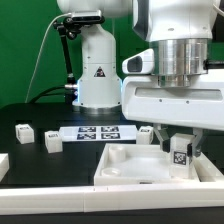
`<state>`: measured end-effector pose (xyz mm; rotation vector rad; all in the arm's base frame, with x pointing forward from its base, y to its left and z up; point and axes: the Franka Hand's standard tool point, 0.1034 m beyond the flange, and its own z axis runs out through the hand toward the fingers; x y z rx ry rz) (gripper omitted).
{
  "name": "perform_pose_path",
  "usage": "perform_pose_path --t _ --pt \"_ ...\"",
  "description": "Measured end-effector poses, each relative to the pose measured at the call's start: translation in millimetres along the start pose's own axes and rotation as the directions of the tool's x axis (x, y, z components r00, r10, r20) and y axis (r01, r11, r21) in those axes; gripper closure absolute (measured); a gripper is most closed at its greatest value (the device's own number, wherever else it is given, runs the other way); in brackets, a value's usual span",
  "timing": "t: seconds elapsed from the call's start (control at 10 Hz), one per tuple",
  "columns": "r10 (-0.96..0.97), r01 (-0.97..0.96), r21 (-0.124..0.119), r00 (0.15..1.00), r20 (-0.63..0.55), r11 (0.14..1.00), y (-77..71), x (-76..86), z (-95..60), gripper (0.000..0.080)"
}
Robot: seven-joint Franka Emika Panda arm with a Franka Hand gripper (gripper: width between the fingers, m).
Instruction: Assemble one leg
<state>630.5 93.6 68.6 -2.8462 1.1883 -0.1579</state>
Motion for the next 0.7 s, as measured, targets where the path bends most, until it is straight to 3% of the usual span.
perform_pose_path --t 0.1,0.2,0.3,0.7 --pt "0.0 0.0 0.0 1.0 0.0 1.0 0.1 0.0 0.2 0.0295" --pt "0.0 0.0 0.0 1.0 0.0 1.0 0.1 -0.1 0.3 0.0295" --pt "0.0 0.0 -0.001 1.0 0.0 1.0 0.2 -0.1 0.5 0.0178" --pt "0.0 0.0 -0.001 1.0 0.001 1.0 0.4 -0.2 0.8 0.015"
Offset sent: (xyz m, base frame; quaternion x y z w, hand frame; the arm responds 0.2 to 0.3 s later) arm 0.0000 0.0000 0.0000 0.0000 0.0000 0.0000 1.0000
